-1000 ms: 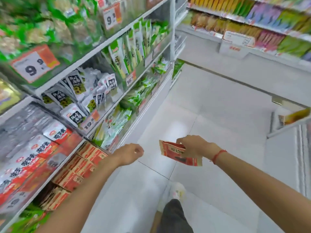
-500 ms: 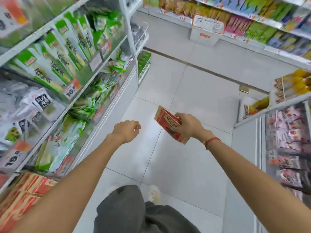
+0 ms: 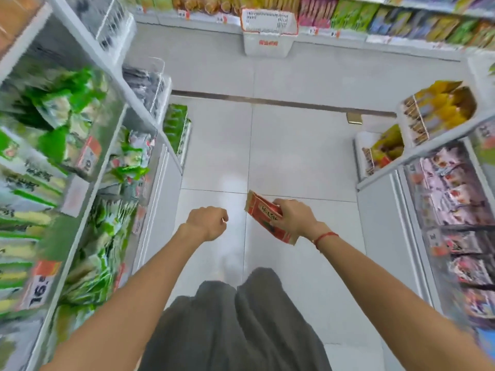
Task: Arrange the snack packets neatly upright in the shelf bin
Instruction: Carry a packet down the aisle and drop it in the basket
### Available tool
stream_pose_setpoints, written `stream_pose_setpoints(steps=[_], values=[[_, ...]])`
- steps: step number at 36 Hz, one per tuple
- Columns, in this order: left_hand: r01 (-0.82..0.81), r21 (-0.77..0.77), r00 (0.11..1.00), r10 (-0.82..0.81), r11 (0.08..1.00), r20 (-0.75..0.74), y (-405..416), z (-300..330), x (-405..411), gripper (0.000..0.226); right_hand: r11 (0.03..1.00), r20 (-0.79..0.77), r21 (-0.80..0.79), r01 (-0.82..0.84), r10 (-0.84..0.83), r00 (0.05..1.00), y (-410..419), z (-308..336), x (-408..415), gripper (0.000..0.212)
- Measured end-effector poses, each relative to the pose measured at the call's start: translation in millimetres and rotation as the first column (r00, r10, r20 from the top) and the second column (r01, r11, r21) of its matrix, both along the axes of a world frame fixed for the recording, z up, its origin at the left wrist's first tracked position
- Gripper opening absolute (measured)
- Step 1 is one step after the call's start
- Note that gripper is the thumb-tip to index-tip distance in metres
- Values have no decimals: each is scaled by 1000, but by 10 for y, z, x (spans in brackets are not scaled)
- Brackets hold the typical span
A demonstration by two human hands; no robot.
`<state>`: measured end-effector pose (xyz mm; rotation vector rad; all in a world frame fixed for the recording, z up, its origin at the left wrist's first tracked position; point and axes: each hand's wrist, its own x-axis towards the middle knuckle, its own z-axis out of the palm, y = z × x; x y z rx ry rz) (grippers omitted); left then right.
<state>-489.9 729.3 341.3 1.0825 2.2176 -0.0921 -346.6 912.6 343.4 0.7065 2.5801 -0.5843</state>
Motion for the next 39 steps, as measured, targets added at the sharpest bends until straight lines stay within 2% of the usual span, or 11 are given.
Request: stream_pose_setpoints(steps=[7, 12, 24, 28, 32, 39], values=[[24, 74, 999, -27, 997, 37, 970, -103, -743, 32, 983, -62, -91, 159, -165, 984, 742, -89, -793, 32], [20, 124, 1000, -18, 992, -24, 1855, -132, -1479, 32, 959, -89, -150, 239, -254, 963, 1639, -50, -1514, 33], [-197, 294, 979, 203, 935, 10, 3828, 61, -3186, 26, 984, -79, -134, 116, -127, 989, 3762, 223, -3334, 34], [-152, 192, 987, 159, 970, -19, 4349, -25, -3760, 28, 992, -34, -123, 4, -8, 999, 4296, 209, -3906, 38], [-68, 28, 997, 69, 997, -25, 4929, -141, -4349, 30, 990, -33, -141, -13, 9, 999, 4837, 155, -4489, 39], [-77, 93, 997, 78, 993, -6, 6096, -177, -5428, 30, 978, -25, -165, 130, -136, 990, 6009, 171, -5462, 38]])
